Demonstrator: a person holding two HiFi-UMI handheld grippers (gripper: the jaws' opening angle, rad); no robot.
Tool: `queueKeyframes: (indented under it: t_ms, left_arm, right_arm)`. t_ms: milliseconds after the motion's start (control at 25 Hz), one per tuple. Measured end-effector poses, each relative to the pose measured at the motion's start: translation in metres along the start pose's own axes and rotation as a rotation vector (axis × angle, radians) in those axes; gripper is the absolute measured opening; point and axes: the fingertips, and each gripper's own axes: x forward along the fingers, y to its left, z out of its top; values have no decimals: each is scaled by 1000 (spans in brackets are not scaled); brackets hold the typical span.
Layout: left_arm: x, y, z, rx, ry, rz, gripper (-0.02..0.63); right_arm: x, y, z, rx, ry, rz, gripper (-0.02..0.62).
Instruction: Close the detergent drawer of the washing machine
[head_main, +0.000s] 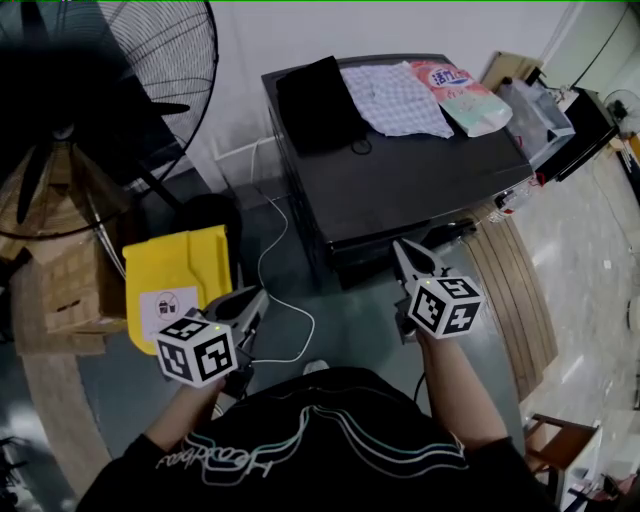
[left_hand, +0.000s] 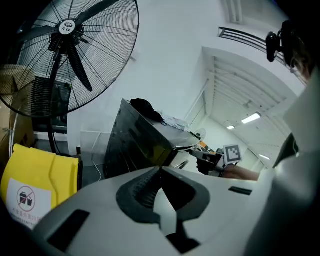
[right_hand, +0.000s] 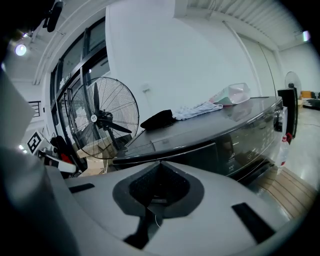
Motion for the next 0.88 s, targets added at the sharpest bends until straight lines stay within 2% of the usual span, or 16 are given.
queueKeyframes:
  t_ms: [560,880]
  left_arm:
    - [3,-2,7,19,2,-8,32]
    - [5,1,-1,-6,12,-6,32]
  right_arm:
    - [2,0,1,-11,17,-20,26]
    - [3,-1,1,-18,31,-25,28]
